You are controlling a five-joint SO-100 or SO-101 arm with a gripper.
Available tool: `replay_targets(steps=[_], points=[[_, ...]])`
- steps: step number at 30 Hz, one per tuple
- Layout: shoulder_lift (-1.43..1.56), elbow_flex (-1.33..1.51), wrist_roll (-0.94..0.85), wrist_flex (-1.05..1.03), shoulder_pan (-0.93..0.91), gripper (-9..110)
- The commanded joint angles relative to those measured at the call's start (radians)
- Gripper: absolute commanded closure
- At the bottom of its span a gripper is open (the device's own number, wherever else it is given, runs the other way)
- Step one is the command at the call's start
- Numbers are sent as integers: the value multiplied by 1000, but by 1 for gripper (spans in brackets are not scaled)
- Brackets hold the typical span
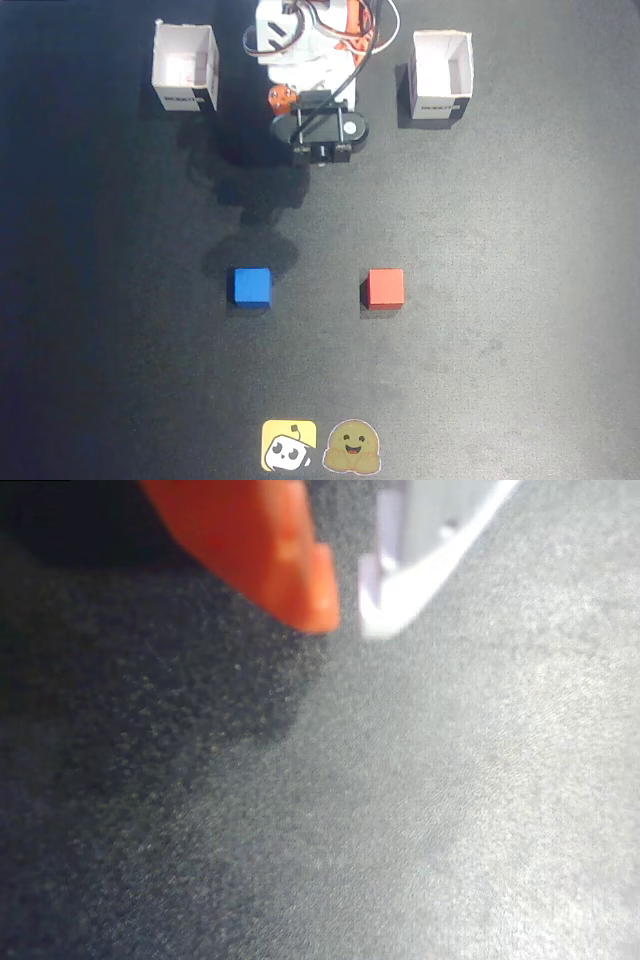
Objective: Put the red cube in the right box and the blue cube in the left box.
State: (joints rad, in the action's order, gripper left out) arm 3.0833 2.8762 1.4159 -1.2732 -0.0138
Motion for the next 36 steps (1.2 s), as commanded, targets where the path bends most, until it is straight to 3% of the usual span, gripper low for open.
replay_targets(steps=[1, 11, 21, 36], points=[[9, -3, 14, 15, -11, 101], [-21, -98, -17, 26, -2, 101], [-397, -344, 37, 137, 94, 100], [-902, -653, 158, 275, 247, 85]])
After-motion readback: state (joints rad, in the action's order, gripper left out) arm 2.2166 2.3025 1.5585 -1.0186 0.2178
